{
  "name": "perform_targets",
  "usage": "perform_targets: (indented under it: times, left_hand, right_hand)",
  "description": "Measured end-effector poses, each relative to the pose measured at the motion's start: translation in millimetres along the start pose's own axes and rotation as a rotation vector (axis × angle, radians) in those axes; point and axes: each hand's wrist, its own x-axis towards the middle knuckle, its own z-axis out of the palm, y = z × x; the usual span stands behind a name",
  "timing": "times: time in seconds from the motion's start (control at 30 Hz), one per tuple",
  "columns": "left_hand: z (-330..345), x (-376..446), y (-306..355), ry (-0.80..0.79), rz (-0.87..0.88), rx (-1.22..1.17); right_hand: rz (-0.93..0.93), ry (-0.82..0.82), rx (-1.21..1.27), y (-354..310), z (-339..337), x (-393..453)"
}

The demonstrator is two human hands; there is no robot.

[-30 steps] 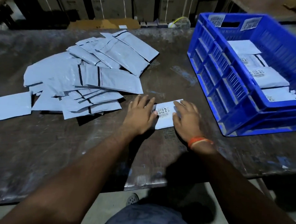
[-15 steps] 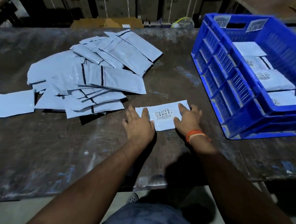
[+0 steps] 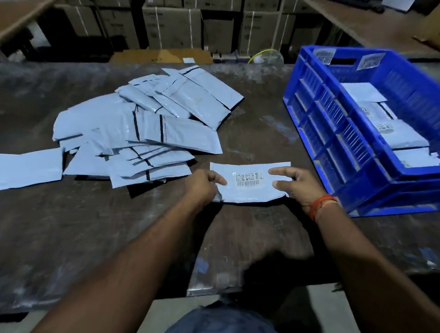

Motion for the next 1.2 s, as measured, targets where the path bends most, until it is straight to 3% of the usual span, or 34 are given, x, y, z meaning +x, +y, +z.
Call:
perform_targets:
  times: [0.17,0.43,0.8,1.03,1.2]
  left_hand:
    - [-35,16,44,0.029,0.232,-0.307]
    - [-46,21,158,-0.066,0.483,-0.359]
    - [68,41,298,-0.092,0.482,-0.332]
    - [148,68,354,0.076,0.424,-0.083]
    - [174,93,376,0.164,0.288,0.034]
  right_hand:
    - [-0.199,0.119,-0.063,-43,-22,-2]
    - [-0.314,0.305,0.031,-133,-100,-3]
    - [-0.217,0.434,0.082,-106,-269,41]
    - [-0.207,0.422,-0.061,-81,-361,92]
    - [-0.224,0.403,-0.183,-72,-384,135]
